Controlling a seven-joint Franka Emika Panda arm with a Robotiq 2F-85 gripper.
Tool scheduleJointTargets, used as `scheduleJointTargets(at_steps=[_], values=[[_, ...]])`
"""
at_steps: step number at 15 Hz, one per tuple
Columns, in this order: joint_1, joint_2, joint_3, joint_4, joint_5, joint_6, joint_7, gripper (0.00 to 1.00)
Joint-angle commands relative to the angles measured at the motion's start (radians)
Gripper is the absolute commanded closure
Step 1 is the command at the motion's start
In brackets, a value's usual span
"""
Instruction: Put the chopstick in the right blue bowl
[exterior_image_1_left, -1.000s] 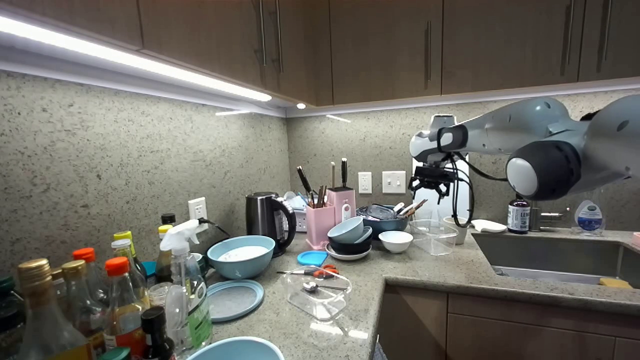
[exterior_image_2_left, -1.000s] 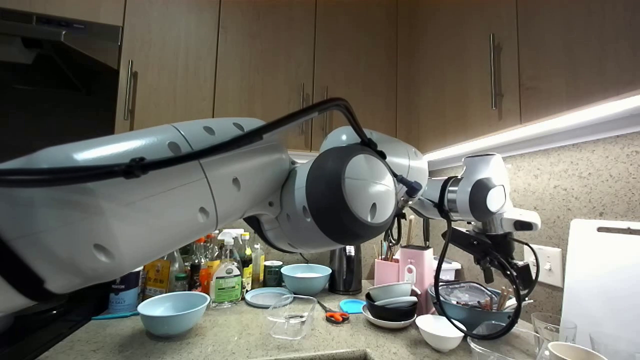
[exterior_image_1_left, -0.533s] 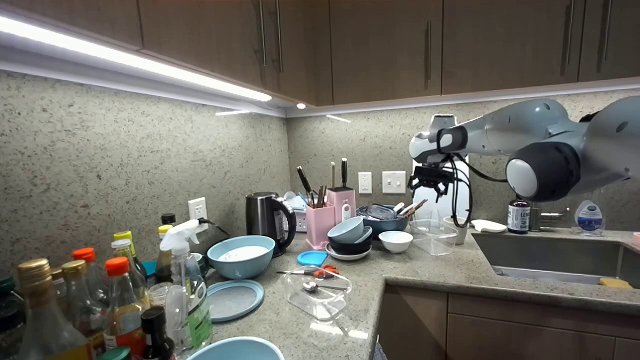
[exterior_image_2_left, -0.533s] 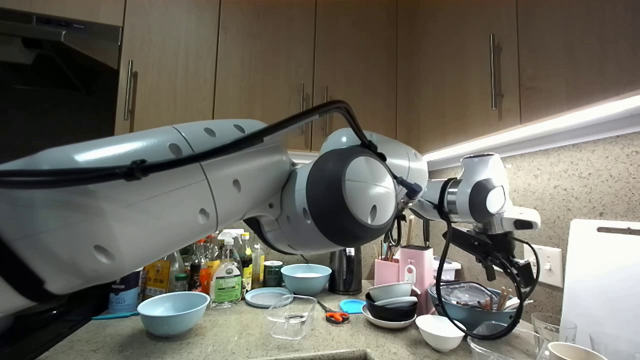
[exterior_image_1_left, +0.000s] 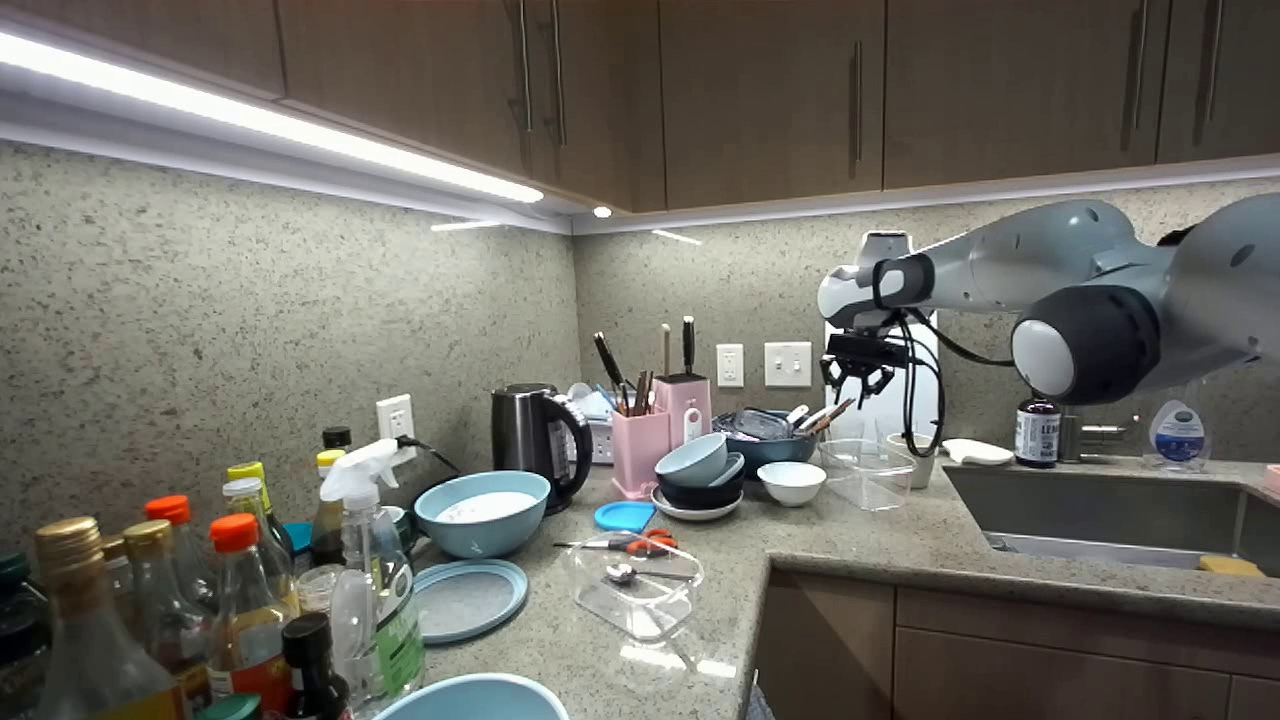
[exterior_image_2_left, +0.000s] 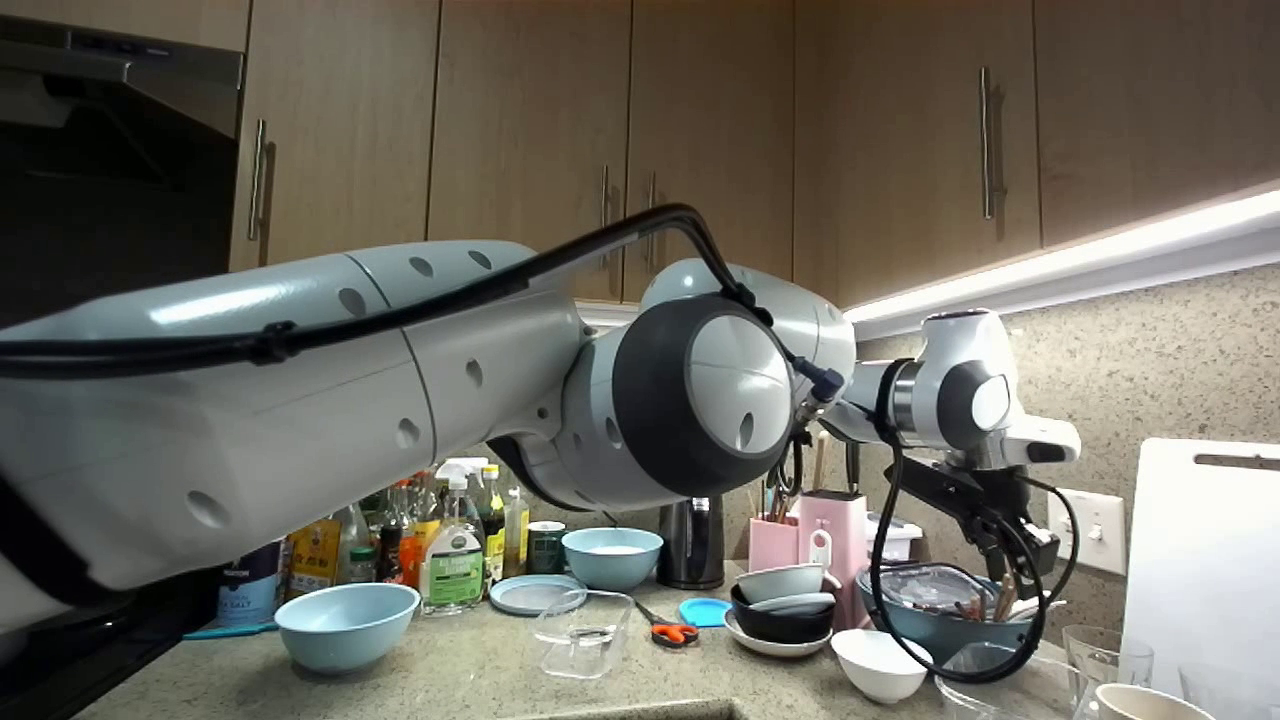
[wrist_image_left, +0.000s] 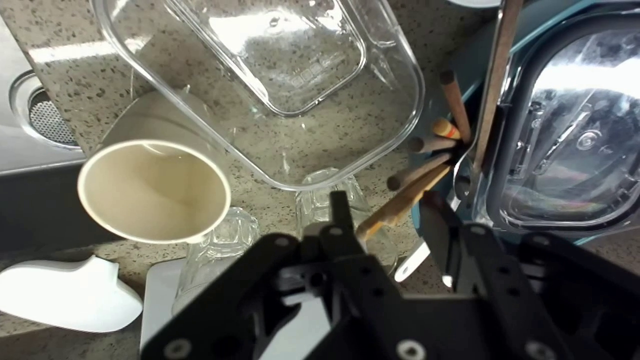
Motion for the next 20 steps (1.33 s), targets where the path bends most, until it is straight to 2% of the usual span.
scheduleJointTargets(at_steps=[1, 3, 13, 16, 17, 20], values=[[-0.006, 0.004, 0.012, 0.016, 0.003, -0.003, -0.036, 0.88], [-0.007, 0.002, 0.017, 0.017, 0.007, -0.003, -0.048, 0.98], [-0.015, -0.002, 0.051, 0.05, 0.018, 0.018, -0.067, 0.97], [-0.029, -0.012, 0.093, 0.067, 0.045, 0.056, -0.104, 0.99], [-0.056, 0.042, 0.142, 0.184, 0.022, 0.03, -0.104, 0.99], [-0.079, 0.055, 0.206, 0.244, 0.031, 0.034, -0.146, 0.99]])
